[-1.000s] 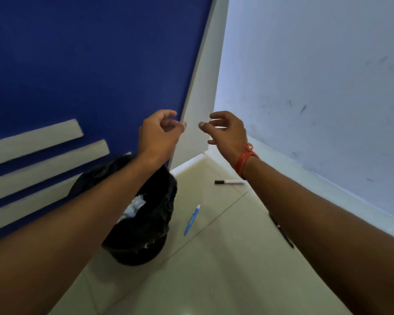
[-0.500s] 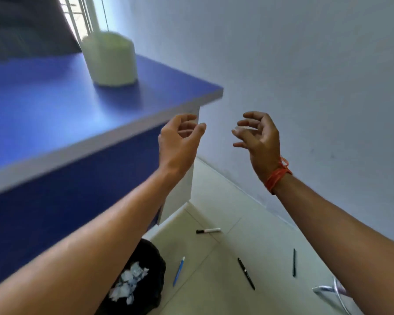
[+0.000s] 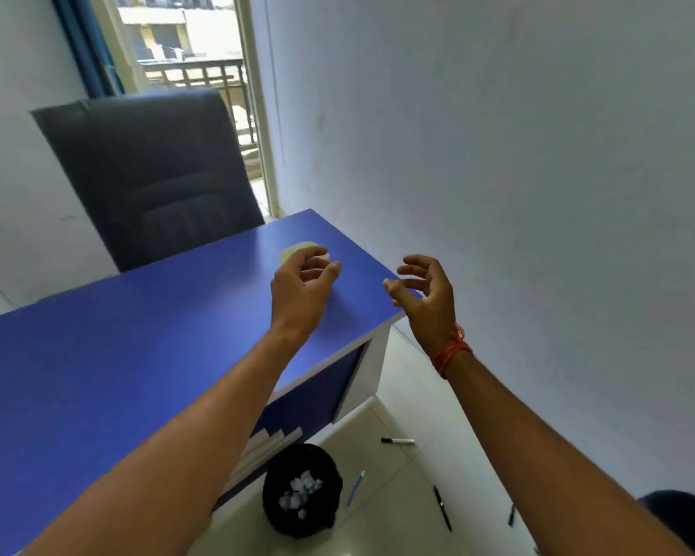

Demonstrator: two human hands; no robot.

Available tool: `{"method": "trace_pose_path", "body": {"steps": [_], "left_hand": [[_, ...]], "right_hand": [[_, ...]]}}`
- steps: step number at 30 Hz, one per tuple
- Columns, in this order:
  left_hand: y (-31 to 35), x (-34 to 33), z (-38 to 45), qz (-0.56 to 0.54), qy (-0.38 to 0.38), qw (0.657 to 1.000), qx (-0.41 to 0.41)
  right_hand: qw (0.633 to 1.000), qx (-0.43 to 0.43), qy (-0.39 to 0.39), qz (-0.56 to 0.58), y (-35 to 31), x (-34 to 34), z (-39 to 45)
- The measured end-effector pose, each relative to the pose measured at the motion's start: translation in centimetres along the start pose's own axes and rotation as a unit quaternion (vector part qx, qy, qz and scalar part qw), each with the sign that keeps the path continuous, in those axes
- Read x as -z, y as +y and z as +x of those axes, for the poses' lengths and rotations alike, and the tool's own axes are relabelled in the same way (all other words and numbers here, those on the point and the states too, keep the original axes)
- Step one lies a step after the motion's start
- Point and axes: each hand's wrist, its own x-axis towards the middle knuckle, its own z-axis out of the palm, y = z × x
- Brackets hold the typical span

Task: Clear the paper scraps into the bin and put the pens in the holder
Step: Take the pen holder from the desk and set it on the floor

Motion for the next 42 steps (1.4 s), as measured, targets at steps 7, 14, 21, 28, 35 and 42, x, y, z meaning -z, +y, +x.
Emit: {"method": "trace_pose_path", "body": {"steps": [7,14,21,28,35,42], "left_hand": [[-6.8,6.1,8.1,0.026,0.031,0.999,0.034],[-17.6,8.7,16.0,0.055,-0.009,0.990,0.133],[-22.3,7.3,21.5,0.087,-0.032,0.982,0.163],[-23.3,5.1,22.5,0.100,-0.056,0.982,0.151],[-19.4,1.4,21.2,0.074,-0.060,0.989,0.112],[-10.9,-10.2,13.9,0.017,-0.121,0.991,0.062]], "right_hand": [[0.996,-0.016,-0.054,-0.073,3.7,-10.5,5.8],[0.954,-0.098,-0.124,-0.254,11.8,-21.5,13.8],[0.897,-0.188,-0.144,-0.374,17.3,-25.0,19.0],[0.901,-0.163,-0.126,-0.381,18.9,-25.4,20.2],[0.940,-0.114,-0.066,-0.315,15.3,-18.5,17.5],[0.953,-0.079,0.060,-0.288,10.7,-1.2,12.1]]}}
